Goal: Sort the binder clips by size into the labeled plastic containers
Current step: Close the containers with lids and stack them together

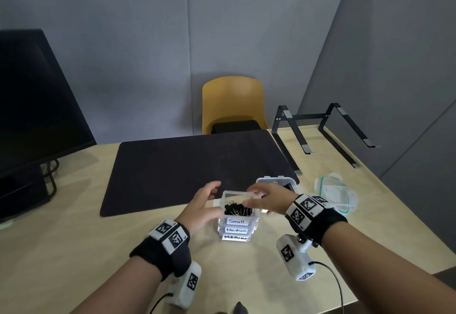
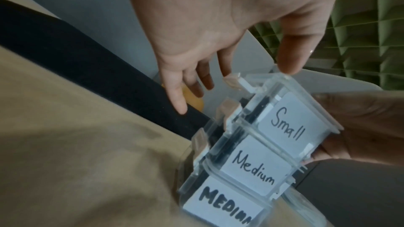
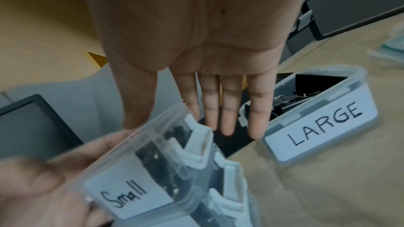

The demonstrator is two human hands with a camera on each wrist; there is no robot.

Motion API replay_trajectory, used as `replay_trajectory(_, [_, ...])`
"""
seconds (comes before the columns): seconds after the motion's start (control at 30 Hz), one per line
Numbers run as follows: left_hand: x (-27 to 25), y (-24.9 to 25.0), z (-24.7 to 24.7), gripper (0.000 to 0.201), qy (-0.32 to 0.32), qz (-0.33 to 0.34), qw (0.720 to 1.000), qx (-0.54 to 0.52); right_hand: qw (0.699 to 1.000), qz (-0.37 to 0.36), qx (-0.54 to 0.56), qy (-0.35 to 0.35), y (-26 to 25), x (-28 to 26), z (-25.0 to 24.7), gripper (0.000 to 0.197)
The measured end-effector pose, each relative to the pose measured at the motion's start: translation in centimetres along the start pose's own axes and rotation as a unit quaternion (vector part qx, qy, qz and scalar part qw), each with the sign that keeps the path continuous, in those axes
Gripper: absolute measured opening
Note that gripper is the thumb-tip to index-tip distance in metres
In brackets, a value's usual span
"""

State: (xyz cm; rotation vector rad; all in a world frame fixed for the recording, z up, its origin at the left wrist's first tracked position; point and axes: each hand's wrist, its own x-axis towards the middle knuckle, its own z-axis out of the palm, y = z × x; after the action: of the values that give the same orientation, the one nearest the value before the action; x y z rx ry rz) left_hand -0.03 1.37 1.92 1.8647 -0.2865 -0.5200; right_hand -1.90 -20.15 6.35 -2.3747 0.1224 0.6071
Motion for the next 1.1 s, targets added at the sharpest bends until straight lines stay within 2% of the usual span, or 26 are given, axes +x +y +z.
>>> replay_trajectory(0.1, [1.1,1.0,0.7,0.078,-0.038,0.051,0.995,0.074,1.0,0.015,0.017,0.01,0.9,0.2,0.3,0.05])
replay_trajectory(0.2, [2.0,1.3,1.7,0.074,-0.082,0.072,0.985,0.135,0.998,0.016,0.062,0.029,1.9,0.5,0.7,0.046])
replay_trajectory(0.3, [2.3,0.7,2.1,0.065,-0.092,0.05,0.991,0.084,0.986,0.031,0.163,0.026,3.0,0.8,1.2,0.051])
replay_trajectory(0.43, [2.5,-0.3,2.3,0.069,-0.089,0.042,0.994,0.049,0.962,0.055,0.268,-0.016,3.7,1.0,2.0,0.069])
replay_trajectory(0.5, [2.5,-0.4,2.3,0.068,-0.091,0.04,0.994,0.04,0.951,0.058,0.301,-0.045,3.9,1.0,2.2,0.063])
replay_trajectory(0.57, [2.6,-0.6,2.3,0.062,-0.095,0.042,0.994,0.04,0.939,0.052,0.336,-0.058,3.9,0.9,2.4,0.046])
replay_trajectory(0.73, [2.4,-0.9,2.4,0.064,-0.086,0.051,0.994,0.039,0.936,0.04,0.349,-0.033,3.4,0.7,2.4,0.033])
replay_trajectory(0.87, [2.3,-0.9,2.6,0.069,-0.081,0.054,0.995,0.025,0.946,0.034,0.322,-0.014,2.9,0.7,1.6,0.035])
replay_trajectory(1.03, [2.5,-1.3,2.7,0.068,-0.08,0.054,0.995,0.026,0.959,0.052,0.276,-0.017,2.7,1.1,1.0,0.05])
replay_trajectory(1.1, [2.5,-1.3,2.7,0.068,-0.077,0.054,0.995,0.021,0.965,0.058,0.257,-0.011,2.5,1.3,1.0,0.047])
